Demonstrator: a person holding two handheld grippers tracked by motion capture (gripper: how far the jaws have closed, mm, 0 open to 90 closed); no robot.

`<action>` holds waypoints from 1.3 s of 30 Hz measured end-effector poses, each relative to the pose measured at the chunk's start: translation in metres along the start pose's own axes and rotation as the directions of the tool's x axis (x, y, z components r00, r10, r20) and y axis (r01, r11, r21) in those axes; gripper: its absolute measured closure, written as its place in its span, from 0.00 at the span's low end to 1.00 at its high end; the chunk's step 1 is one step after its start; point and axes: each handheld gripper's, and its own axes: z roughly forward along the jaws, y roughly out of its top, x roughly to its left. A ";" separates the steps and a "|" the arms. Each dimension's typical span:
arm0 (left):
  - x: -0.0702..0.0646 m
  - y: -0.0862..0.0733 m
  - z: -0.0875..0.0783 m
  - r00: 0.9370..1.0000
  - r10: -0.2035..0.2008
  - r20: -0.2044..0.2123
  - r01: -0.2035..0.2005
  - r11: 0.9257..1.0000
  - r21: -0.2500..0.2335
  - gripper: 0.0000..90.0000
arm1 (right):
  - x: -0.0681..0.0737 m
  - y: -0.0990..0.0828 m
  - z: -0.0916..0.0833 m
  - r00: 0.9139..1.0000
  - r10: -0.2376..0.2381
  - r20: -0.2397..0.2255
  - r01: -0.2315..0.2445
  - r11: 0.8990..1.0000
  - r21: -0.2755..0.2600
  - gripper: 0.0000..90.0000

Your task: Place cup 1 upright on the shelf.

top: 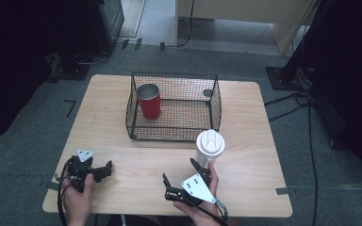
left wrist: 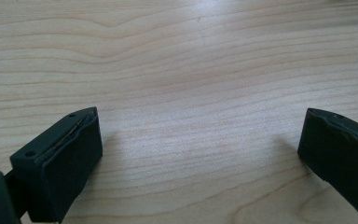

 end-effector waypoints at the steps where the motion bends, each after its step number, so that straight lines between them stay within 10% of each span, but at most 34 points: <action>1: 0.000 0.000 0.000 1.000 0.000 0.000 0.000 1.000 0.000 0.00 | -0.002 -0.001 -0.002 1.000 -0.001 -0.002 0.001 1.000 0.000 0.02; 39: 0.000 0.000 0.000 1.000 0.002 0.000 -0.002 1.000 0.001 0.00 | -0.065 -0.032 -0.044 0.996 0.023 0.082 -0.027 0.998 0.053 0.02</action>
